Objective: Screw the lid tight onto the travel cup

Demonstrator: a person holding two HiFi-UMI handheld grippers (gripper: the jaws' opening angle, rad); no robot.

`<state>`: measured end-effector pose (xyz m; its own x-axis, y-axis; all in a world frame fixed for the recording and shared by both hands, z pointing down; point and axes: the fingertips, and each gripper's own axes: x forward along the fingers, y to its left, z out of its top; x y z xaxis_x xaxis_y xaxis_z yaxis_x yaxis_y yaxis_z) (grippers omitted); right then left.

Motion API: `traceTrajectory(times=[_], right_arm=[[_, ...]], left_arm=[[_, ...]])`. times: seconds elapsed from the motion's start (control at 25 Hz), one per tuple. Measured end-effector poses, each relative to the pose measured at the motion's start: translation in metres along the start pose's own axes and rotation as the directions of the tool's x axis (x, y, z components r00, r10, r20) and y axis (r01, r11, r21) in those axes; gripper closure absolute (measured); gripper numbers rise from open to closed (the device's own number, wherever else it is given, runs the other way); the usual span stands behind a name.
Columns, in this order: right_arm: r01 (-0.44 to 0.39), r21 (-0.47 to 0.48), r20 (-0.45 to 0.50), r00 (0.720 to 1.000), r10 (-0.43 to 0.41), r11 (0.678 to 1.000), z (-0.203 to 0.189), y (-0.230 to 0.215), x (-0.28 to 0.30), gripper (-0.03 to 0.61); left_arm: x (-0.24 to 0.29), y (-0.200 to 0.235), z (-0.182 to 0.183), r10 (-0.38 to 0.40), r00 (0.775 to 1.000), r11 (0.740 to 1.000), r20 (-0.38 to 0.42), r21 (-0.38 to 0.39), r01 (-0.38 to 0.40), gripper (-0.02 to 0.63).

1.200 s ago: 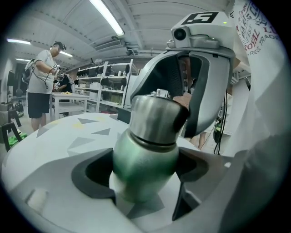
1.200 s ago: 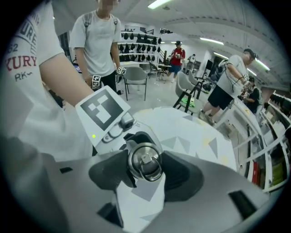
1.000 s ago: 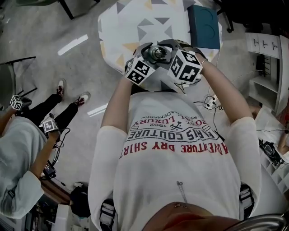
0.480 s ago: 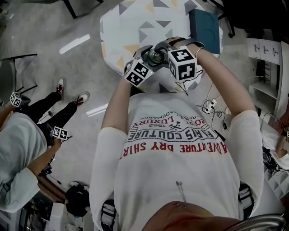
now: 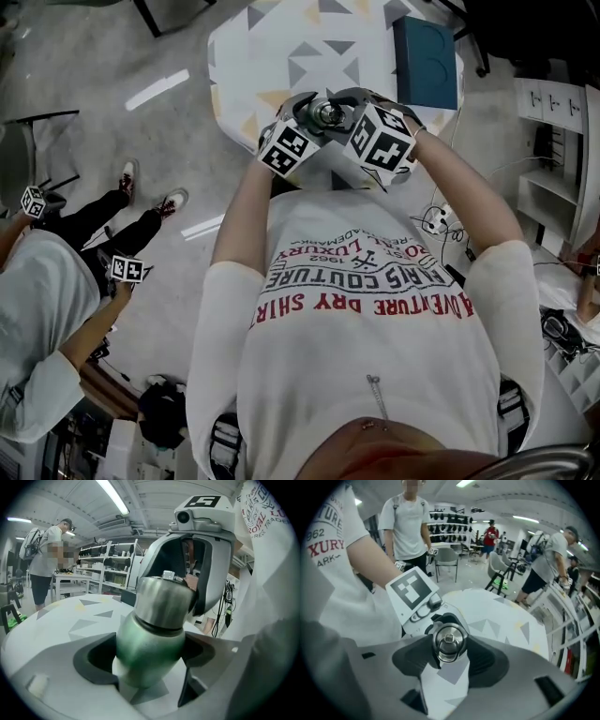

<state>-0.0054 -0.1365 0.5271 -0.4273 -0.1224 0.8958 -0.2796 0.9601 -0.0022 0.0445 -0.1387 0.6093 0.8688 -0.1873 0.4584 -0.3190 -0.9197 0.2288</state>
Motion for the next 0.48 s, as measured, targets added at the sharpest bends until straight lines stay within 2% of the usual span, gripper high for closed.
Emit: traceTrajectory(times=[0.12, 0.24, 0.32, 0.4, 0.48], right_arm=[[0.057, 0.118, 0.031, 0.998, -0.061, 0.991, 0.0, -0.002, -0.001, 0.339], [0.073, 0.137, 0.035, 0.996, -0.078, 0.988, 0.0, -0.002, -0.001, 0.339], [0.064, 0.075, 0.012, 0.998, -0.065, 0.995, -0.002, 0.0, -0.001, 0.339], [0.045, -0.036, -0.021, 0.999, -0.046, 0.998, -0.004, 0.005, -0.001, 0.296], [0.025, -0.14, -0.04, 0.999, -0.031, 0.99, -0.005, 0.007, -0.003, 0.291]], left_arm=[[0.001, 0.0, 0.0, -0.006, 1.0, 1.0, 0.014, 0.004, 0.006, 0.206], [0.0, 0.0, 0.002, -0.011, 1.0, 1.0, 0.008, 0.009, 0.011, 0.206], [-0.001, -0.002, 0.005, -0.015, 1.0, 1.0, 0.002, 0.01, 0.015, 0.205], [-0.001, -0.002, 0.003, -0.019, 1.0, 1.0, -0.003, 0.004, 0.019, 0.204], [-0.001, -0.003, 0.002, -0.027, 1.0, 1.0, -0.005, 0.005, 0.027, 0.204]])
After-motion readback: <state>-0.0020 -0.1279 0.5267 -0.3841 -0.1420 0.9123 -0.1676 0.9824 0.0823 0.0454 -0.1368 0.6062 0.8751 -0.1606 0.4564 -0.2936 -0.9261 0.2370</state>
